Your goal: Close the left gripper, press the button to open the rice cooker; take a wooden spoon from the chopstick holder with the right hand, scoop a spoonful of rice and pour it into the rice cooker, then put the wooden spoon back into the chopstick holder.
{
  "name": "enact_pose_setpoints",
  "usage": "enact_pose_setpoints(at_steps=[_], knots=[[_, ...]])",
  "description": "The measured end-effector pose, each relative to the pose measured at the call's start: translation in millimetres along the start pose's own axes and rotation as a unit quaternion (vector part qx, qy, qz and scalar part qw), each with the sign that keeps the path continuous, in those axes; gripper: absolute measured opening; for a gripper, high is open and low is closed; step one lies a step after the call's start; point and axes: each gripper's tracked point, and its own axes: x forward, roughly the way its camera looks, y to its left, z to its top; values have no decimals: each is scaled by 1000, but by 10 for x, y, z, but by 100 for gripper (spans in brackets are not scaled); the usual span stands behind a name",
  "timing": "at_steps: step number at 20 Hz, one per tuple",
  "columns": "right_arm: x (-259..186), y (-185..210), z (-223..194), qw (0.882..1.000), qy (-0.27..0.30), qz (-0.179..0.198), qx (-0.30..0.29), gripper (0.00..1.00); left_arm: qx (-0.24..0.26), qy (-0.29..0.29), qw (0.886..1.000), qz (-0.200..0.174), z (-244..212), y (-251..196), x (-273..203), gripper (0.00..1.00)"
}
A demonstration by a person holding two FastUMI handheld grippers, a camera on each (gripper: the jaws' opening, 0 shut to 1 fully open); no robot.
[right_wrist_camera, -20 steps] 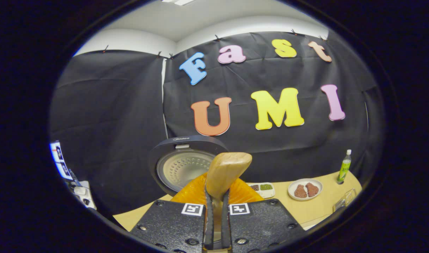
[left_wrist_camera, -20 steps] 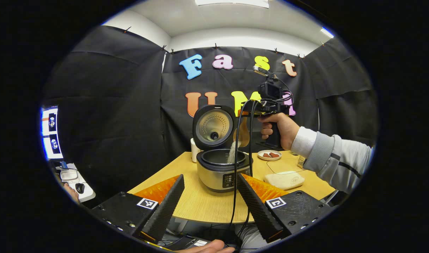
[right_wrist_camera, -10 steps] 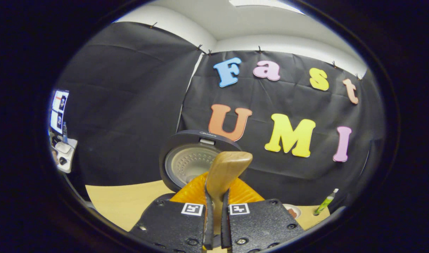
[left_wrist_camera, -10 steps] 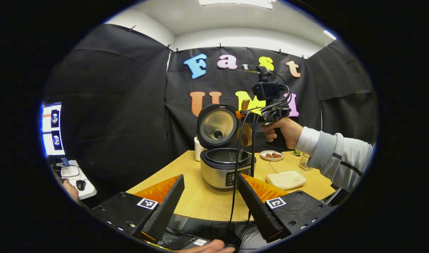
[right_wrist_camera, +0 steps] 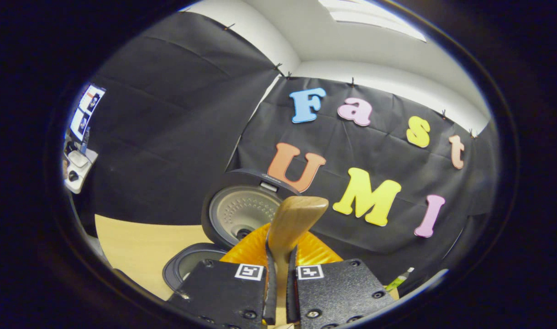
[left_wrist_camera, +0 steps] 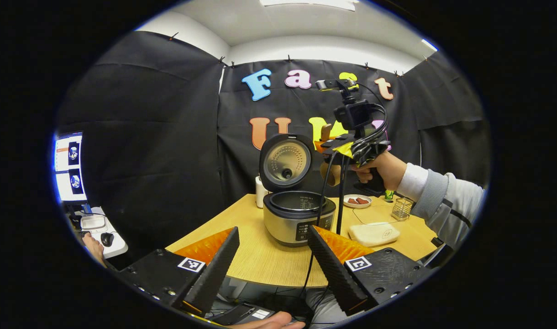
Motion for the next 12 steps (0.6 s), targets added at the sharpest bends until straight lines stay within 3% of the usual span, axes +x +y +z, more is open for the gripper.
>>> enact_pose_setpoints(at_steps=[7,12], knots=[[-266,-918,-171,997,9,-45,57,14,-20,-8,999,-32,101,-299,-79,96],[-540,-1803,-404,990,29,-103,92,14,-13,-7,999,-42,110,-449,-88,97]])
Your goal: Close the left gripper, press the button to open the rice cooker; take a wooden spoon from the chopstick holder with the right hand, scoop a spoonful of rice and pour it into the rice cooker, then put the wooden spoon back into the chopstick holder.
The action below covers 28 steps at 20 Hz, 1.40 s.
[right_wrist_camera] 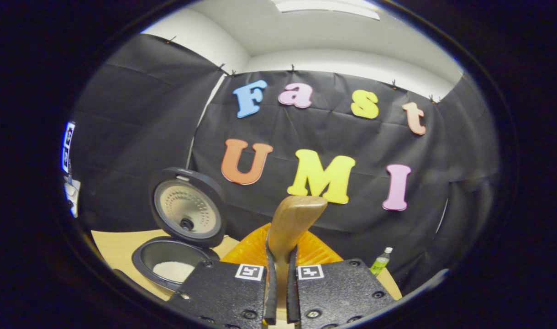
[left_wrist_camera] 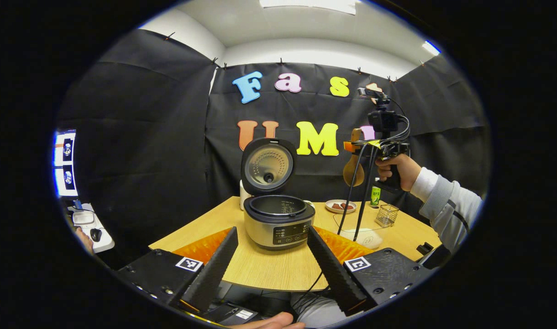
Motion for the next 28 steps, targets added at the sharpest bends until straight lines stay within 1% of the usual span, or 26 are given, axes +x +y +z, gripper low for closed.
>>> enact_pose_setpoints(at_steps=[2,6,9,12,16,18,21,25,28], knots=[[-52,-390,-36,1000,3,-22,3,14,-3,-1,1000,-3,49,-43,9,97],[-161,-1121,-192,998,22,-64,13,14,-6,-11,1000,4,120,-64,7,97],[-248,-1517,-316,996,31,-86,18,14,-3,-17,1000,12,176,-88,4,97],[-306,-1880,-500,993,44,-101,33,14,-1,-19,1000,10,207,-160,9,97],[-298,-2218,-868,989,68,-120,55,15,9,-23,1000,9,213,-232,12,97],[-258,-2284,-1059,987,81,-118,72,15,14,-23,1000,6,218,-264,32,97],[-173,-2441,-1284,984,89,-128,90,16,24,-16,999,15,190,-232,80,97],[-42,-2544,-1547,980,95,-133,114,17,27,-6,999,21,130,-248,152,97],[49,-2581,-1622,980,90,-136,118,18,35,0,999,28,107,-228,207,97]])
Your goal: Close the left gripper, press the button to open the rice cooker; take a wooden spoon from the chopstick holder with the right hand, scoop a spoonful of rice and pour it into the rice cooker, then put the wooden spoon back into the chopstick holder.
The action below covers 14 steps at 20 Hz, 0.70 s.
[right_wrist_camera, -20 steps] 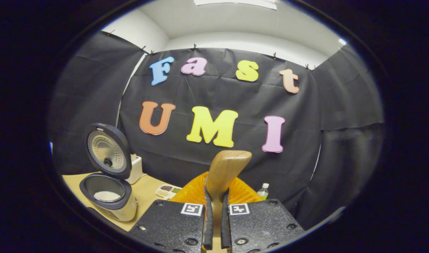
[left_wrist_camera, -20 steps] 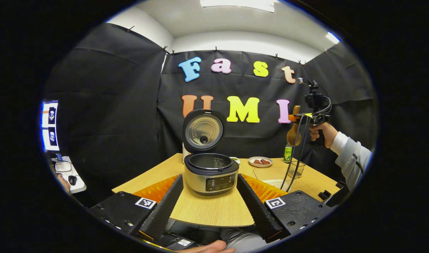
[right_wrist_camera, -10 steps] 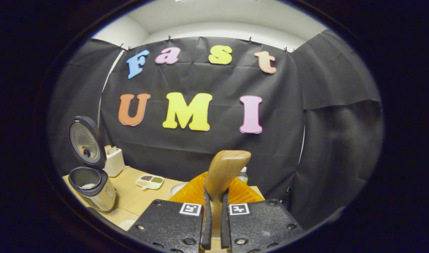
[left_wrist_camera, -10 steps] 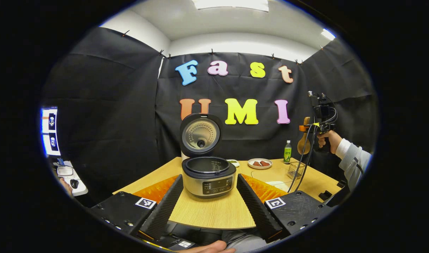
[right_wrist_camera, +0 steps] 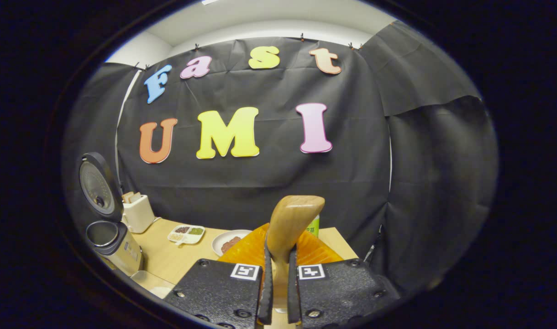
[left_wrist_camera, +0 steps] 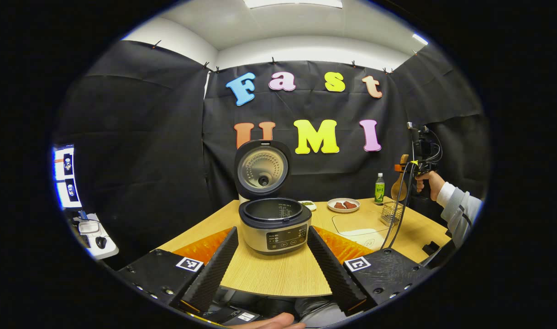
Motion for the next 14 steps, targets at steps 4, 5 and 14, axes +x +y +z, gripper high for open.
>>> enact_pose_setpoints(at_steps=[4,5,14], knots=[[128,24,-118,1000,9,13,6,19,0,8,1000,-1,-42,-31,113,96],[154,28,-139,1000,12,17,7,20,1,10,1000,-1,-51,-42,137,96],[341,-112,-347,999,31,23,32,24,-3,26,1000,2,-158,-33,237,96]])
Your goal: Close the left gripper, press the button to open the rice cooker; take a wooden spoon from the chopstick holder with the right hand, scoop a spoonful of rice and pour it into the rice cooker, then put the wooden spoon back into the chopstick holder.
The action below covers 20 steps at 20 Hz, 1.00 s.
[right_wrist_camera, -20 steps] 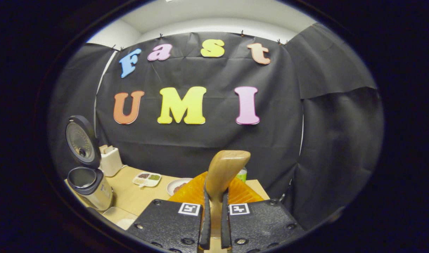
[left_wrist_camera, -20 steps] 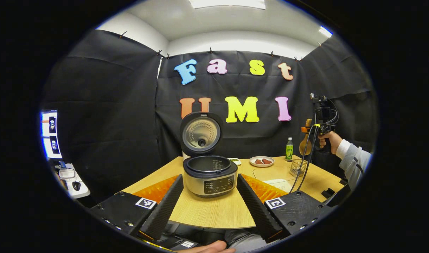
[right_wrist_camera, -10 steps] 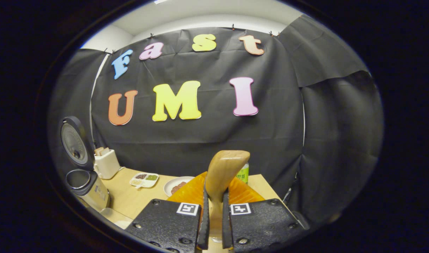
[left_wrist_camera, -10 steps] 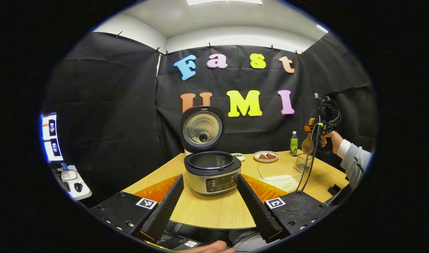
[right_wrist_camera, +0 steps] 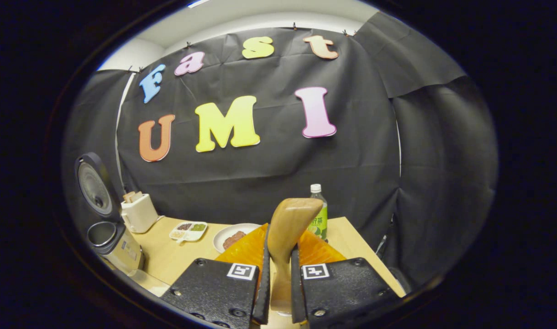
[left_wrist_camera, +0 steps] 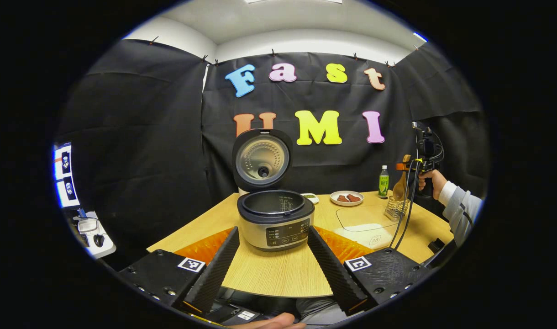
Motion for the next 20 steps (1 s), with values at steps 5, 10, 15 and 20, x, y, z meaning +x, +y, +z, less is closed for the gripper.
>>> enact_pose_setpoints(at_steps=[5,10,15,20], knots=[[16,-118,-21,1000,10,-18,2,44,0,2,1000,-2,1,-29,1,96],[-137,-217,137,999,-11,-39,3,89,6,-6,1000,-3,90,-57,14,96],[-495,-140,359,998,-34,-44,13,93,5,-15,1000,-11,323,-100,163,96],[-1080,-17,542,996,-62,-48,47,93,-7,-40,999,-24,832,-35,491,96]])
